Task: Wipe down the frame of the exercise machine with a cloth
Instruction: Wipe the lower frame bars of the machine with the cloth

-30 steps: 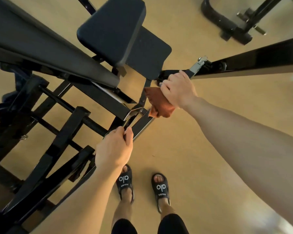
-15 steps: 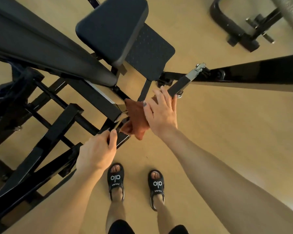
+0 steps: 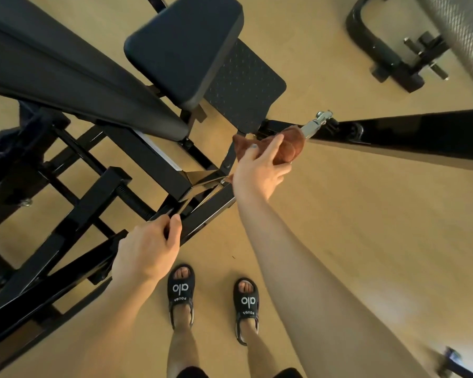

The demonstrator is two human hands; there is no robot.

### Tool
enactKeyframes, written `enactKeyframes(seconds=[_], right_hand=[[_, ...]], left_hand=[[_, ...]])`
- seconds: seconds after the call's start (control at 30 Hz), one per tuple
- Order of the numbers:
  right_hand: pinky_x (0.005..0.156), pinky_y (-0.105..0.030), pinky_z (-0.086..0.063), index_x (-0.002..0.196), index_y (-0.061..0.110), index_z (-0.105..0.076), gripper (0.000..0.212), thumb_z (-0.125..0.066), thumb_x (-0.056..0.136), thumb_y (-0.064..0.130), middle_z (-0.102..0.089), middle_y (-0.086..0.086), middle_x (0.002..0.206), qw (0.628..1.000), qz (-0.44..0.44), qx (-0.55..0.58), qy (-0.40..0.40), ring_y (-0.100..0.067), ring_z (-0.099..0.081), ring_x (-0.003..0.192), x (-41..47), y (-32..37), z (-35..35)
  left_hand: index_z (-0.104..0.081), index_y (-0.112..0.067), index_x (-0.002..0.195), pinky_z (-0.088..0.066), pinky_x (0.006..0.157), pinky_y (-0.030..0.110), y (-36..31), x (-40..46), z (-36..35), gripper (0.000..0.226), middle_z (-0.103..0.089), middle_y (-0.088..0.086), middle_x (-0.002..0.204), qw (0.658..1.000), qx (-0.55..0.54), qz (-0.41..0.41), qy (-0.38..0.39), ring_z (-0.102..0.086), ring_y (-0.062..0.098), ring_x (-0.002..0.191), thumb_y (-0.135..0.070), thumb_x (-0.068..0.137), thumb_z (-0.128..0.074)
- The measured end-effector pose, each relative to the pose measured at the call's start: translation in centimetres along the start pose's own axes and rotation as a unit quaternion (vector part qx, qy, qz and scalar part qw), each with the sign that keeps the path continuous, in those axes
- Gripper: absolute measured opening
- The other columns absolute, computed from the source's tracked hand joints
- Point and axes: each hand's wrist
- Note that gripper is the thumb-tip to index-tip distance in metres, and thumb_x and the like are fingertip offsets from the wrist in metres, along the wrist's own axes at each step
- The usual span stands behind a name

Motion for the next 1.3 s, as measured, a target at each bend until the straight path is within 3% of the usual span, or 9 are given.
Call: enactKeyframes(seconds=[0.13,0.3,0.6,0.7,0.77,0.9,1.07,1.17,1.3], right_hand=[[0.104,-0.048,-0.053,0.161,0.043,-0.005,0.067,-0.046,0.107,0.037,-0.013,-0.014,0.156,0.999,0.030,-0.007,0.020,-0.033,-0.037,0.139,0.6,0.1,0.7],[0.103,-0.048,-0.053,0.160,0.042,-0.017,0.061,-0.046,0.108,0.032,-0.021,-0.015,0.148,0.999,0.013,0.021,-0.027,-0.031,-0.043,0.132,3.1,1.1,1.3],[0.107,-0.045,-0.050,0.156,0.043,-0.023,0.054,-0.044,0.107,0.038,-0.018,-0.004,0.143,0.996,0.058,0.044,0.057,-0.025,-0.042,0.128,-9.1,-3.5,-3.4],[0.098,-0.046,-0.054,0.153,0.041,-0.028,0.050,-0.045,0.107,0.040,-0.020,-0.007,0.143,0.994,0.098,0.015,0.054,-0.026,-0.045,0.121,-5.3,-3.3,-1.6],[0.095,-0.040,-0.046,0.152,0.040,-0.032,0.046,-0.043,0.107,0.041,-0.024,-0.016,0.143,0.994,0.109,-0.028,0.002,-0.031,-0.043,0.120,-0.3,-2.2,0.4],[0.099,-0.044,-0.045,0.150,0.042,-0.037,0.041,-0.037,0.109,0.043,-0.024,-0.016,0.147,0.997,0.039,-0.065,-0.025,-0.033,-0.037,0.127,5.4,0.6,2.6],[0.098,-0.049,-0.055,0.143,0.039,-0.041,0.035,-0.043,0.108,0.037,-0.021,-0.005,0.142,0.998,0.058,0.024,0.010,-0.027,-0.043,0.120,-4.7,-2.2,-2.0],[0.097,-0.047,-0.056,0.138,0.041,-0.039,0.031,-0.042,0.108,0.038,-0.021,0.000,0.132,0.997,0.044,0.041,0.040,-0.025,-0.046,0.115,-9.8,-3.6,-4.0],[0.091,-0.047,-0.059,0.139,0.041,-0.041,0.032,-0.041,0.107,0.044,-0.022,-0.001,0.132,0.993,0.092,-0.008,0.075,-0.025,-0.051,0.111,-9.8,-4.4,-3.1]], left_hand=[[-0.046,-0.033,0.074,-0.055,0.039,0.031,0.0,0.0,0.1,0.050,-0.051,-0.011,0.047,1.000,-0.004,-0.005,-0.006,-0.056,0.005,0.038,-0.060,0.100,-0.014],[-0.047,-0.032,0.074,-0.054,0.038,0.030,-0.1,0.0,0.1,0.049,-0.049,-0.012,0.047,1.000,0.001,-0.011,-0.011,-0.054,0.005,0.038,-0.058,0.101,-0.016],[-0.051,-0.027,0.079,-0.056,0.042,0.035,-0.1,-0.1,0.0,0.038,-0.057,-0.009,0.054,1.000,0.005,0.000,0.006,-0.058,0.007,0.041,-0.044,0.109,-0.035],[-0.051,-0.027,0.081,-0.058,0.046,0.037,-0.2,-0.1,0.3,0.043,-0.056,-0.009,0.055,1.000,-0.011,0.013,0.003,-0.060,0.009,0.045,-0.047,0.107,-0.024],[-0.052,-0.028,0.081,-0.057,0.046,0.034,-0.3,-0.2,0.4,0.047,-0.054,-0.010,0.055,1.000,-0.013,0.014,0.000,-0.059,0.008,0.045,-0.050,0.105,-0.018],[-0.058,-0.021,0.079,-0.054,0.040,0.032,-0.3,0.0,0.3,0.057,-0.053,-0.008,0.051,1.000,-0.010,0.001,-0.011,-0.057,0.007,0.041,-0.050,0.103,-0.016],[-0.062,-0.013,0.080,-0.041,0.038,0.022,-0.3,0.0,0.3,0.049,-0.052,-0.006,0.051,1.000,-0.008,-0.017,0.003,-0.053,0.006,0.039,-0.034,0.109,-0.028],[-0.058,-0.013,0.083,-0.038,0.047,0.030,-0.3,0.0,0.7,0.037,-0.049,-0.009,0.058,1.000,0.005,-0.009,0.009,-0.046,0.013,0.048,-0.031,0.108,-0.037],[-0.056,-0.013,0.100,-0.050,0.058,0.031,-0.4,-0.3,1.5,0.028,-0.058,-0.002,0.077,0.996,-0.054,-0.014,0.068,-0.056,0.015,0.062,-0.034,0.108,-0.040]])
Point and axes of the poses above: each hand's wrist, its own x-axis towards the middle knuckle, its own z-axis out of the back of the hand, y = z × x
